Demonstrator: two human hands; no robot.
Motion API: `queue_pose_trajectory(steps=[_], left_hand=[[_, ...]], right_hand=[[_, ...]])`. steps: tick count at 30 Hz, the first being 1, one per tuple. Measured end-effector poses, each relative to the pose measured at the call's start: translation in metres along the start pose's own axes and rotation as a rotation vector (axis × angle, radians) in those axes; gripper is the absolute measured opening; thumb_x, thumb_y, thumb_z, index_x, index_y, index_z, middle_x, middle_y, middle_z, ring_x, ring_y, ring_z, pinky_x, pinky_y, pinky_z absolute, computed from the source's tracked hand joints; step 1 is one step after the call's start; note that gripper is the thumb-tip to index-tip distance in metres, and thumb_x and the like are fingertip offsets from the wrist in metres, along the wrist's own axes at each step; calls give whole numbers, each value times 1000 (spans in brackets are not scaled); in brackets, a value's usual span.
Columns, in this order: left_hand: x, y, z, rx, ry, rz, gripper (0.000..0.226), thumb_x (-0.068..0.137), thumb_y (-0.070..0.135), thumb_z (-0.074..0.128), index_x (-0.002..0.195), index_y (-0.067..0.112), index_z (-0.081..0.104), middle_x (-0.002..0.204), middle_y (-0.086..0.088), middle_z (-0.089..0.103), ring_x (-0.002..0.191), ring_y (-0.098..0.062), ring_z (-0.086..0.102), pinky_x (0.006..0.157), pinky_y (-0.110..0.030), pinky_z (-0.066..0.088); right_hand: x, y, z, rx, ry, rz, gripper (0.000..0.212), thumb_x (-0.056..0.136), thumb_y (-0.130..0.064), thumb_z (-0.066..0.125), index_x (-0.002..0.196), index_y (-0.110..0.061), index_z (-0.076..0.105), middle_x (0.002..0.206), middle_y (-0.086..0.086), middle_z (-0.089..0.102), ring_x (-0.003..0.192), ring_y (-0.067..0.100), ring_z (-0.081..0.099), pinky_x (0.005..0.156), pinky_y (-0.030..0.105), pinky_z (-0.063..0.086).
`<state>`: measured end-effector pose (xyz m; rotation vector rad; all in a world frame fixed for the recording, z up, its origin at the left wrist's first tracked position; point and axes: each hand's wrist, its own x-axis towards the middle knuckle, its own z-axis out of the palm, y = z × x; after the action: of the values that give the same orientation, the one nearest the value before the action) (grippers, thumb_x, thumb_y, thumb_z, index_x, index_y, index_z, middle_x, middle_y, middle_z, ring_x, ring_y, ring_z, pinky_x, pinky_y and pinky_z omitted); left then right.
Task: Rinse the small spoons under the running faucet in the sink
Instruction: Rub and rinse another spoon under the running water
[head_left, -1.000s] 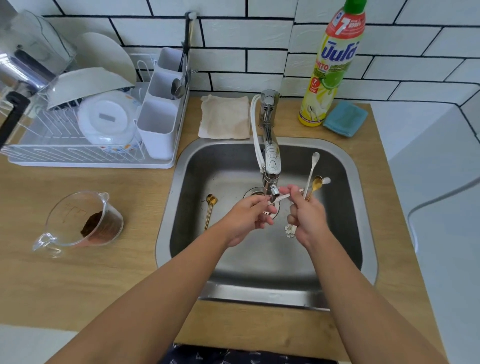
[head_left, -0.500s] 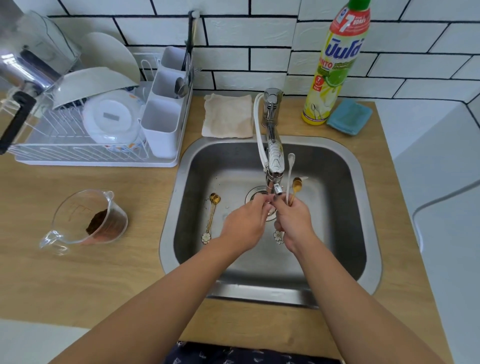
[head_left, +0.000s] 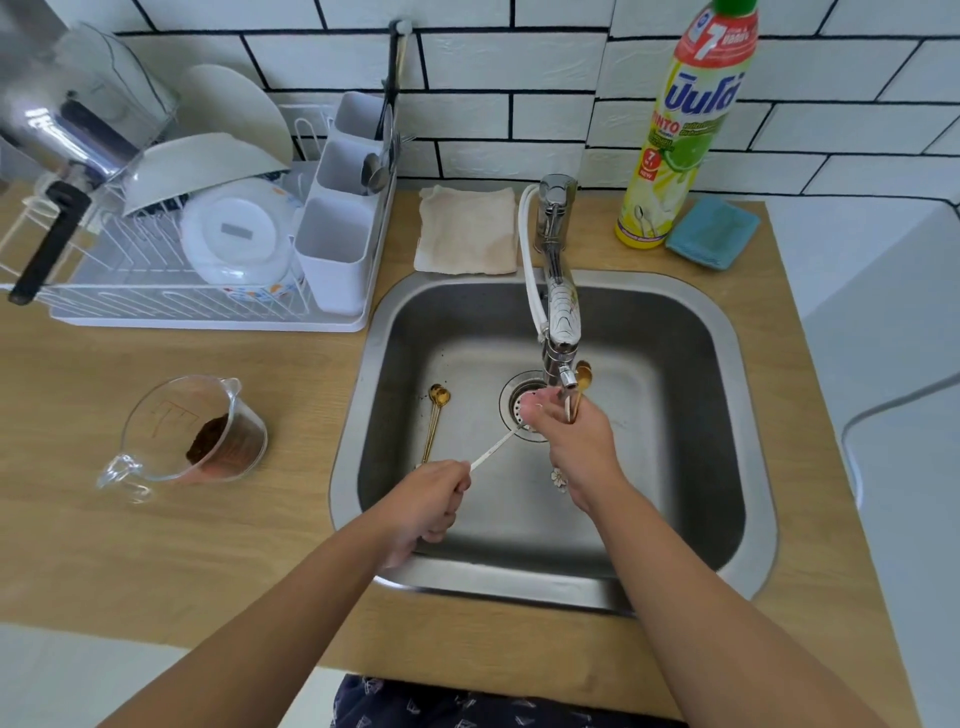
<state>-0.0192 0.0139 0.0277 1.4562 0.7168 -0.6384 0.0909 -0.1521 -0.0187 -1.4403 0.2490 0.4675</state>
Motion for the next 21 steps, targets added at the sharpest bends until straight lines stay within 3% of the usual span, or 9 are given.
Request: queue_pose_trajectory(steps=[3, 4, 7, 10, 12, 15, 18, 21], left_hand=[[1, 1, -1, 16, 0, -5, 26, 105, 25, 38, 80, 18, 44, 58, 4, 33, 48, -12, 20, 45, -27, 18], [2, 2, 0, 34, 3, -7, 27, 104, 26, 38, 79, 18, 44, 57, 4, 33, 48, -12, 21, 44, -26, 18], [5, 8, 2, 87, 8, -12, 32, 104, 30, 37, 74, 21, 42, 56, 5, 32, 47, -12, 20, 45, -26, 17], [7, 16, -1, 52, -74, -41, 39, 103, 34, 35, 65, 25, 38, 59, 2, 24, 52, -16, 13, 50, -31, 10], [8, 20, -5, 31, -147, -54, 44, 104, 37, 35, 62, 25, 36, 61, 0, 21, 57, -18, 9, 55, -35, 8], [9, 20, -9, 99, -189, -13, 41, 103, 36, 32, 65, 23, 40, 61, 1, 25, 58, -17, 13, 60, -37, 11], [13, 22, -2, 115, -88, 34, 26, 99, 25, 32, 78, 19, 47, 63, 4, 30, 55, -13, 19, 54, -30, 15], [20, 29, 18, 199, 28, 164, 23, 100, 26, 36, 88, 19, 54, 70, 5, 42, 59, -11, 33, 55, -26, 29]], right_hand=[[0, 2, 1, -112, 24, 1, 3, 90, -22, 78, 92, -20, 77, 84, -10, 77, 71, -3, 67, 64, 15, 49], [1, 2, 0, -139, 47, -2, 10, 96, -25, 71, 93, -19, 79, 84, -14, 79, 70, -8, 66, 66, 19, 47], [1, 0, 0, -127, 57, 36, 28, 104, -31, 57, 95, -22, 82, 70, -14, 74, 49, 2, 49, 57, 24, 32], [0, -3, -5, 12, -81, 81, 19, 103, -33, 61, 99, -24, 78, 90, 0, 79, 48, 9, 25, 46, 25, 24], [1, -7, -6, 106, -110, 107, 14, 101, -29, 66, 97, -16, 71, 80, -2, 78, 43, 6, 24, 41, 21, 23], [3, -8, -4, 185, -11, 140, 17, 103, -23, 62, 88, -16, 62, 78, 2, 77, 40, 5, 24, 38, 19, 24], [3, -6, 1, 328, 6, 180, 18, 107, -26, 56, 101, -13, 66, 75, -1, 75, 38, 2, 26, 37, 17, 24], [-4, -3, 7, 403, -85, 219, 23, 98, -30, 67, 111, -10, 66, 81, -1, 74, 43, 2, 29, 39, 15, 27]])
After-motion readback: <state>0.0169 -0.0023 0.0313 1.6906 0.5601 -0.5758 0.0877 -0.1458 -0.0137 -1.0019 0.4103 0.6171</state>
